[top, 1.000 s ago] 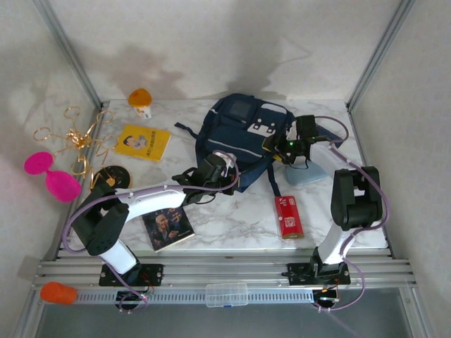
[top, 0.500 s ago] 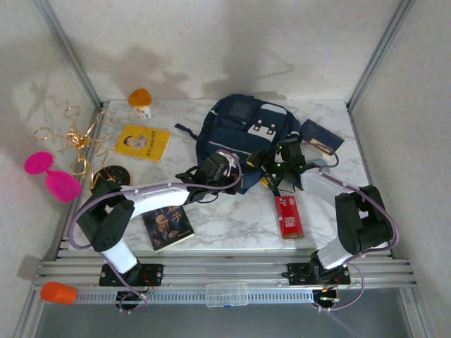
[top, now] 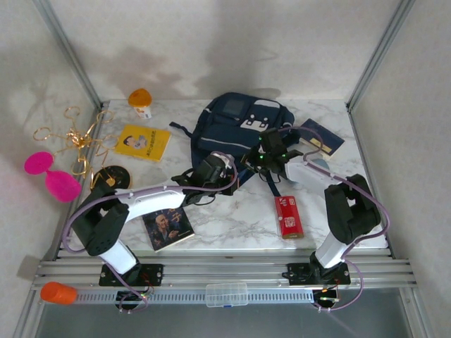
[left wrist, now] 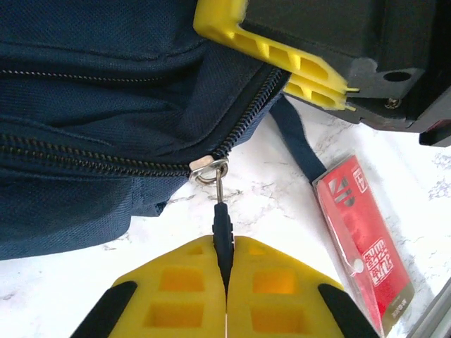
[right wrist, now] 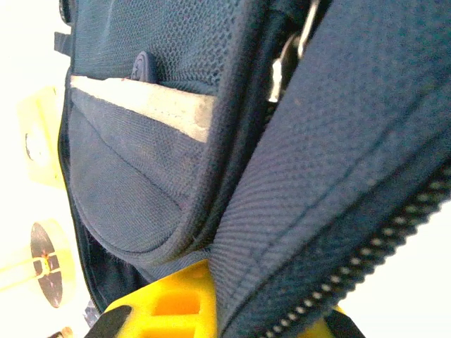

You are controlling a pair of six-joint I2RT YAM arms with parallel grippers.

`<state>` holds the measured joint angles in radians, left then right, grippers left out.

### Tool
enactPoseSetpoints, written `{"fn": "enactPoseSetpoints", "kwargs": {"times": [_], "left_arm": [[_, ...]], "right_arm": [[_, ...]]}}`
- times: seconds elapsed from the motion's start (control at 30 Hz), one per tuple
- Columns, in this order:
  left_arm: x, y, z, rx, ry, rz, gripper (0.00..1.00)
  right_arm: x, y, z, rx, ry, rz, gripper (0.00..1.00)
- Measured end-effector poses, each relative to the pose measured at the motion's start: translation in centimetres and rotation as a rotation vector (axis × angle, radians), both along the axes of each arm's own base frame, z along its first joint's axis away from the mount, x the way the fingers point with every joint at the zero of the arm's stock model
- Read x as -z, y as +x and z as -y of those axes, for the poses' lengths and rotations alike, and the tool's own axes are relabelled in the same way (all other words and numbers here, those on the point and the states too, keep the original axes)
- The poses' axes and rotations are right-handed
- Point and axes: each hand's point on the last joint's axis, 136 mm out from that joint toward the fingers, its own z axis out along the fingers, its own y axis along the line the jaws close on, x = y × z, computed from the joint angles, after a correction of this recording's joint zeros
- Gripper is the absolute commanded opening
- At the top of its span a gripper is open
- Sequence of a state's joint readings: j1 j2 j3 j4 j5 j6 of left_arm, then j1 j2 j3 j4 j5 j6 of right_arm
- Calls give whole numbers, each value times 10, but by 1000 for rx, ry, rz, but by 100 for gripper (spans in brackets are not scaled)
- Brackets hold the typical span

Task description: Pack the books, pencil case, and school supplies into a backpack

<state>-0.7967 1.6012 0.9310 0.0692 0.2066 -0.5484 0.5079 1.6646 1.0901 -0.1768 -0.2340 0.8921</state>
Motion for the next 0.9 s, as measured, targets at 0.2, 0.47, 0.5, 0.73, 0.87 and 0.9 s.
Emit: {"fn": "enactPoseSetpoints", "kwargs": {"times": [0.2,0.47,0.5,0.73,0.87,0.9], "left_arm": [[-9,-15,11,23,-39,-6,0],[-10,-16,13,27,-44,-3,0],[-10,-15,13,23,-46,1,0],[5,-10,11,14,-21,-27,0],[15,-9,16,23,-13,-53,0],[16,-8,18,24,-16,-58,0]], "right_arm": [[-6,-5,20,-109,-4,-9,0],[-21,18,62,-181,-8,-10,1],[-19,22,64,-190,-10,-19,3],[5,37,70,-215,-49,-43,56],[-5,49,85,-168,-93,1,87],[-8,49,87,-150,-93,3,92]]}}
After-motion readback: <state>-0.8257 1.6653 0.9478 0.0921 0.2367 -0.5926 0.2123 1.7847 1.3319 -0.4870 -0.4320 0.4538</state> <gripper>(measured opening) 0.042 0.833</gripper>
